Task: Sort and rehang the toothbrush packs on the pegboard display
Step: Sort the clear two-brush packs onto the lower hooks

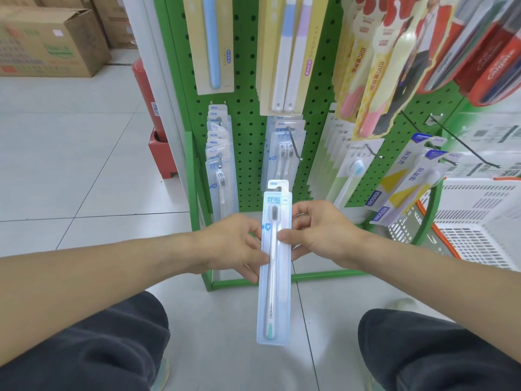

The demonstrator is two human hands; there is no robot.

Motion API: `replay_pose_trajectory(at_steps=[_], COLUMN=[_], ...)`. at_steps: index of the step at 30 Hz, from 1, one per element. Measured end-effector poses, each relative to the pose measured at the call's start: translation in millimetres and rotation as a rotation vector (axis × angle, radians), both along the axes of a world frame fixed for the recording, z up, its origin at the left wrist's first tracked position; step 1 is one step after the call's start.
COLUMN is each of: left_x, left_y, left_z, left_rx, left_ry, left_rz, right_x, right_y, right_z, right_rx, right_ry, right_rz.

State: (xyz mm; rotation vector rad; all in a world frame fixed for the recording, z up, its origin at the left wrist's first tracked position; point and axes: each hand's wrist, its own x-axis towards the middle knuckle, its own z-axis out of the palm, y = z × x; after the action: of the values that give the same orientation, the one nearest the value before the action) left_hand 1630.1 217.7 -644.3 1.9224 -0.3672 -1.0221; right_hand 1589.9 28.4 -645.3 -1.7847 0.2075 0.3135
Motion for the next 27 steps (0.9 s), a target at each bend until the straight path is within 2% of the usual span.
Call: replay_pose_trajectory(at_steps=[7, 10, 15, 19, 23, 27], left_x=[0, 0, 0, -1, 1, 0], left_y=[1, 0, 1, 1, 2, 6], left_z=[-2, -3, -5, -5, -3, -2], left_rx=[-0.016, -0.018, 0.04, 0.065, 0.042, 0.046], left_ry=[-0.027, -0.047, 0.031, 0.022, -0.002, 0.113], left_rz=[0.062, 0.075, -0.017, -0.06, -0.074, -0.189], right_x=[0, -2, -2, -2, -5, -1], right_y=[-1, -1, -1, -2, -1, -1], right_z=[5, 6, 1, -3, -7, -7], right_rx=[0.071, 0.041, 0.045, 0.189, 0.193, 0.199], right_ry=[0.097, 0.125, 0.089, 0.157, 0.159, 0.124], right_rz=[0.098, 0.155, 0.088, -0.004, 0.058, -0.023])
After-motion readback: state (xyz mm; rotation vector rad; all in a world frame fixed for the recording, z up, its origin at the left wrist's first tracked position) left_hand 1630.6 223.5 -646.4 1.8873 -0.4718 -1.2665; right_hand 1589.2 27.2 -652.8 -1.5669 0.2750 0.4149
